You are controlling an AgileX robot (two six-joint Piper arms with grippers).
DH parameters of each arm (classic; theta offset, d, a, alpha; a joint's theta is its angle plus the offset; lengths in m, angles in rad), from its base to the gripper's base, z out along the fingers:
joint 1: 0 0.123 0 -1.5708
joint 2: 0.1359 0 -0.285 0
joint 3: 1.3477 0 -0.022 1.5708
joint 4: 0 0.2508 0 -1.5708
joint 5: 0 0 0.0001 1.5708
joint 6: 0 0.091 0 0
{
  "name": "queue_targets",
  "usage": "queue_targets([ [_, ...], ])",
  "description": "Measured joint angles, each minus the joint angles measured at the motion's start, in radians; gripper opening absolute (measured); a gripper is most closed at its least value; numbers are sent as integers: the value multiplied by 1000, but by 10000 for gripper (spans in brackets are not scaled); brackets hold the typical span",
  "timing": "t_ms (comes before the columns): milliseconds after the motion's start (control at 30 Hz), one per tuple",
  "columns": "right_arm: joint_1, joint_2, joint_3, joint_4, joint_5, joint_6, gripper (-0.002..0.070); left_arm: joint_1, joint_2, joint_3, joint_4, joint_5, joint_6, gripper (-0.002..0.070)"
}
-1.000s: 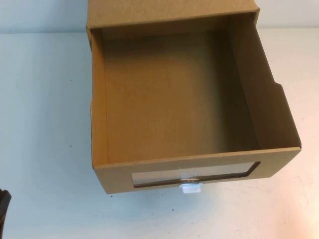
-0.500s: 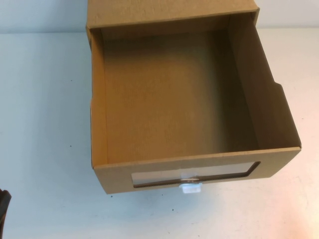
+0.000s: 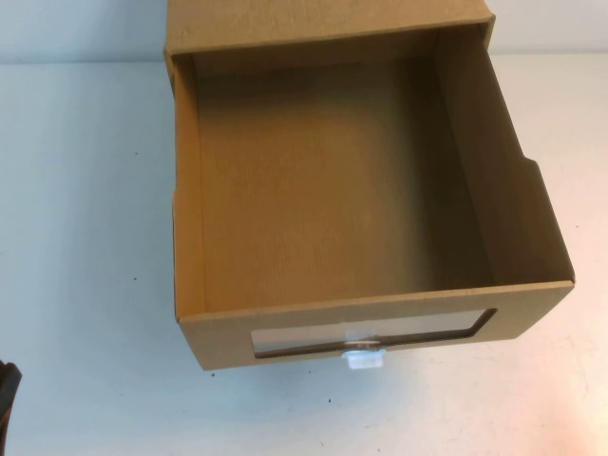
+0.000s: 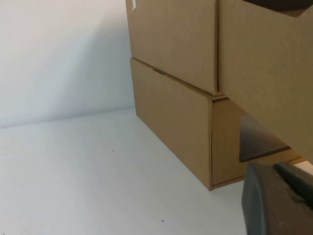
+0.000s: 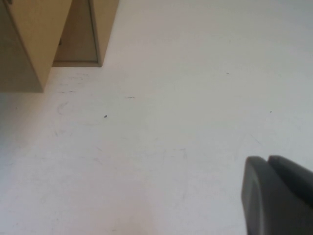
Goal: Open the shoe box
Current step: 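Pull the top drawer of the cardboard box fully open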
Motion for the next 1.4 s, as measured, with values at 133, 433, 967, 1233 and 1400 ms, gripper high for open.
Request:
queue_targets([
  [133,0,0,0,0,2,0,-13,0,0,0,0,0,0,-5],
  [433,0,0,0,0,2,0,-13,0,0,0,0,0,0,-5],
  [967,0,0,0,0,4,0,-14,212,-64,0,304,225,-324,-5],
  [1233,0,0,0,0,4,0,-13,212,-64,0,320,388,-342,-5],
  [1400,0,0,0,0,4,0,-13,212,-64,0,322,391,-342,-5],
])
